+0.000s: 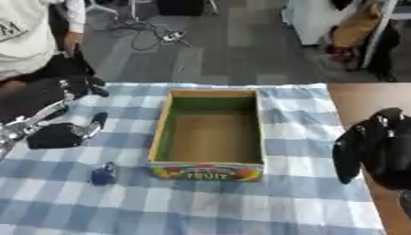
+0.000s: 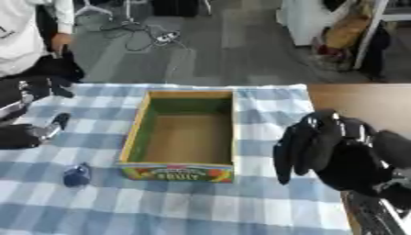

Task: Pick up objects on the table and place them in the box.

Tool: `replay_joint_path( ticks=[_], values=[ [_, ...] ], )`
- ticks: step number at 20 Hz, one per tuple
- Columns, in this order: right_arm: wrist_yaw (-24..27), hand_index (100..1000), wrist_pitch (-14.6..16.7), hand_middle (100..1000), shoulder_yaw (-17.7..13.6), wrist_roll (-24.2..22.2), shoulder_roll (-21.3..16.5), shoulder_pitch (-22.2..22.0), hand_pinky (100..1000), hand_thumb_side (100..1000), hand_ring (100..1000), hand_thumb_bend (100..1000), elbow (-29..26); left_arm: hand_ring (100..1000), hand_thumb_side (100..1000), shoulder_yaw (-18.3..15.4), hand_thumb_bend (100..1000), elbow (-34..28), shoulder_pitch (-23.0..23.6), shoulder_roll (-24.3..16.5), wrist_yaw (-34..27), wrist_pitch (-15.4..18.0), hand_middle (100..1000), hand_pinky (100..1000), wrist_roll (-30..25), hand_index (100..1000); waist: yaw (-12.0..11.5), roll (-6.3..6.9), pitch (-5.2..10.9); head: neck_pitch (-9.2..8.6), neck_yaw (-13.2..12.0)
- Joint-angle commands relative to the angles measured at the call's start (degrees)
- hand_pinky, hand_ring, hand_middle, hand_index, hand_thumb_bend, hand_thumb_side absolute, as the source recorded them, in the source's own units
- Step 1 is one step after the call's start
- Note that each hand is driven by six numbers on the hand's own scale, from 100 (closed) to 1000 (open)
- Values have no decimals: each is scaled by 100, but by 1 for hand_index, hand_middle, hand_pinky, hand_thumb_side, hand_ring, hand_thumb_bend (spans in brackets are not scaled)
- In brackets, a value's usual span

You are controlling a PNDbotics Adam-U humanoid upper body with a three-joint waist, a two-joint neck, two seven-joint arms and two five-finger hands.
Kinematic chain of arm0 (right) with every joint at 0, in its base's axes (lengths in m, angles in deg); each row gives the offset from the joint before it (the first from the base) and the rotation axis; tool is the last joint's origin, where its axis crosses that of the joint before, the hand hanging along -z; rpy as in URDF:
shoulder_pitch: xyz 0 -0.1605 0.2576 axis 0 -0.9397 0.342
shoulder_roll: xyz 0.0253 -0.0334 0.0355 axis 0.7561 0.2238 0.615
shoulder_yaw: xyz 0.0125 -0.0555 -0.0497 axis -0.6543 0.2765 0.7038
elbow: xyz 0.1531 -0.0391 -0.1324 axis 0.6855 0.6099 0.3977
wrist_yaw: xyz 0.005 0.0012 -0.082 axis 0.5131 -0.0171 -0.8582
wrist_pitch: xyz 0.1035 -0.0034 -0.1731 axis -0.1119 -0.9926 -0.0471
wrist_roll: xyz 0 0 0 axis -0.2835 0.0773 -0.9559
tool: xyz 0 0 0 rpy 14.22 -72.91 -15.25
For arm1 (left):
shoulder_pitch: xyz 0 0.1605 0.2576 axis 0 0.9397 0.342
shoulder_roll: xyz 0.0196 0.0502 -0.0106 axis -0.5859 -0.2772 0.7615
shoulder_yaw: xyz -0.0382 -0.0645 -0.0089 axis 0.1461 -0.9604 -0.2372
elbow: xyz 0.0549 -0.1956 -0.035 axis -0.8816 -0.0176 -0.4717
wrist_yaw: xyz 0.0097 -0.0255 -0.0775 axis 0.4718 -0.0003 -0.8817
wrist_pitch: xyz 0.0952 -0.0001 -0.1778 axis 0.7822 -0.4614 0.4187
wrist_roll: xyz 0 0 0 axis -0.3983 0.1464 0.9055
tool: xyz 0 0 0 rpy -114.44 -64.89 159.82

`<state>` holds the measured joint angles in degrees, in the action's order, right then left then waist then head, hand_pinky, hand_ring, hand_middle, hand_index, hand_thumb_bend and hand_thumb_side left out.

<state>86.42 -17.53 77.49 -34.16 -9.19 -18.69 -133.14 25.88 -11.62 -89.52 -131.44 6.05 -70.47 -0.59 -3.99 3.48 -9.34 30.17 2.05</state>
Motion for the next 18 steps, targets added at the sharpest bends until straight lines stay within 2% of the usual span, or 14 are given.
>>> replay_joint_path(
  ticks=[1, 4, 7, 8, 9, 10, 11, 12, 15, 16, 18],
  values=[
    [-63, 639, 1326, 492, 12, -1281, -77, 86, 379, 1000, 521, 100, -63, 877, 847, 134, 543, 354, -244, -194, -55, 144, 908, 902, -283, 888, 8, 11, 95, -140, 77],
    [-88, 643, 1325, 494, 41, -1281, -73, 99, 382, 1000, 524, 100, -63, 892, 855, 296, 604, 781, -432, -114, 52, 283, 916, 916, -569, 895, 29, 18, 98, -327, 144],
    [-102, 644, 1319, 494, 57, -1281, -68, 107, 384, 1000, 525, 100, -63, 897, 857, 403, 652, 1146, -599, -27, 316, 486, 914, 923, -820, 894, 40, 23, 102, -429, 155],
    [-109, 645, 1318, 495, 63, -1281, -68, 110, 385, 1000, 526, 100, -63, 903, 875, 436, 715, 1264, -650, -2, 444, 580, 913, 931, -893, 891, 44, 25, 101, -475, 160],
    [-119, 644, 1319, 495, 70, -1281, -67, 112, 385, 1000, 525, 100, -63, 901, 865, 461, 690, 1389, -699, 27, 581, 686, 914, 929, -957, 891, 47, 25, 101, -511, 162],
    [-128, 646, 1322, 496, 76, -1281, -66, 114, 387, 1000, 527, 100, -63, 906, 881, 484, 779, 1508, -743, 55, 719, 797, 910, 937, -1005, 888, 50, 26, 101, -544, 161],
    [-137, 646, 1324, 496, 83, -1281, -65, 117, 387, 1000, 527, 100, -63, 907, 938, 512, 753, 1624, -788, 82, 878, 921, 910, 938, -1052, 888, 53, 25, 101, -570, 159],
    [-144, 647, 1327, 497, 89, -1281, -63, 118, 388, 1000, 528, 100, -63, 932, 876, 532, 811, 1731, -833, 113, 1028, 1042, 916, 951, -1071, 894, 54, 24, 101, -581, 160],
    [-171, 648, 1335, 498, 102, -1281, -60, 122, 390, 1000, 529, 100, -63, 939, 901, 581, 839, 2003, -917, 187, 1449, 1411, 919, 961, -1055, 902, 54, 22, 98, -582, 176],
    [-181, 649, 1336, 498, 106, -1281, -60, 123, 391, 1000, 530, 100, -63, 942, 932, 608, 876, 2082, -924, 198, 1526, 1527, 926, 964, -1066, 911, 55, 24, 97, -580, 176],
    [-197, 650, 1335, 499, 114, -1281, -62, 126, 392, 1000, 531, 100, -63, 947, 917, 676, 902, 2214, -911, 207, 1540, 1770, 936, 969, -1174, 928, 57, 29, 94, -574, 175]
  ],
)
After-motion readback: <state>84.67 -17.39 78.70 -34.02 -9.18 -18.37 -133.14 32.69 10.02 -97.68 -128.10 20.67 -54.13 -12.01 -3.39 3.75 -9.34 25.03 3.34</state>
